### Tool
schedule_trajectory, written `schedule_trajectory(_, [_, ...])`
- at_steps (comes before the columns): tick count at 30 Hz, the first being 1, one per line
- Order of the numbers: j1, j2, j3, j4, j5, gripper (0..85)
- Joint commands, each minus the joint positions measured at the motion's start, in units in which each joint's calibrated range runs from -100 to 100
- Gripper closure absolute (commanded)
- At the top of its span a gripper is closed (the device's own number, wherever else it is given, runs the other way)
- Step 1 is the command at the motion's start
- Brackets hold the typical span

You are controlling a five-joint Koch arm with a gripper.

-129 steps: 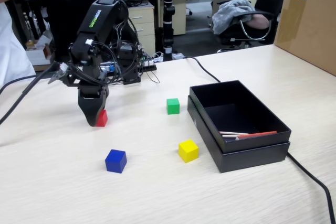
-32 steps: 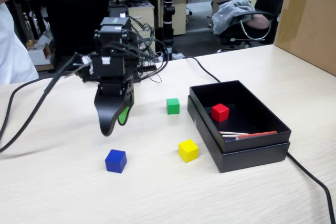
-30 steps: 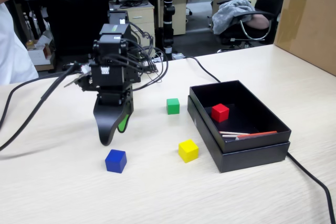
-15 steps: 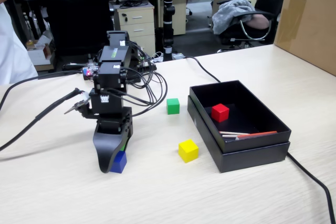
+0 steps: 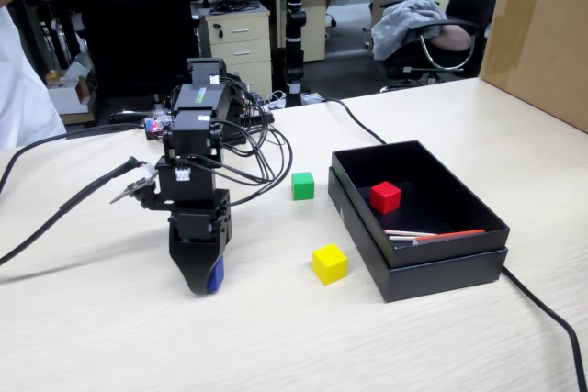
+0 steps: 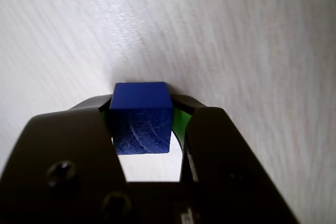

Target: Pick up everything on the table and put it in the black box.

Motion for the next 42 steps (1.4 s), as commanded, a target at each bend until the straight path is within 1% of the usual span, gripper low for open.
schedule_trajectory(1, [0.83, -14.33, -2.70, 1.07, -0.10, 69.0])
schedule_trajectory(6, [4.44, -35.90, -12.58, 0.98, 0.05, 69.0])
schedule_trajectory(7, [6.64, -43.25, -15.84, 0.98, 0.10, 68.9])
schedule_trajectory(11, [12.41, -53.34, -20.01, 0.55, 0.54, 68.9])
schedule_trajectory(16, [19.73, -55.98, -22.19, 0.55, 1.32, 68.8])
schedule_trajectory(20, [23.15, -48.87, -18.38, 0.55, 2.64, 68.6])
schedule_trajectory(27, [24.76, -32.12, -14.84, 0.55, 4.40, 68.4])
schedule_trajectory(38, [22.95, -23.05, -13.76, 0.46, 4.44, 67.2])
schedule_trajectory(39, [22.86, -21.67, -14.21, -0.40, 4.49, 59.7])
schedule_trajectory(40, [22.81, -21.10, -14.48, -1.09, 4.49, 56.3])
schedule_trajectory(41, [22.81, -20.87, -15.75, -1.78, 4.54, 47.7])
schedule_trajectory(42, [22.76, -20.99, -16.39, -1.78, 4.54, 44.4])
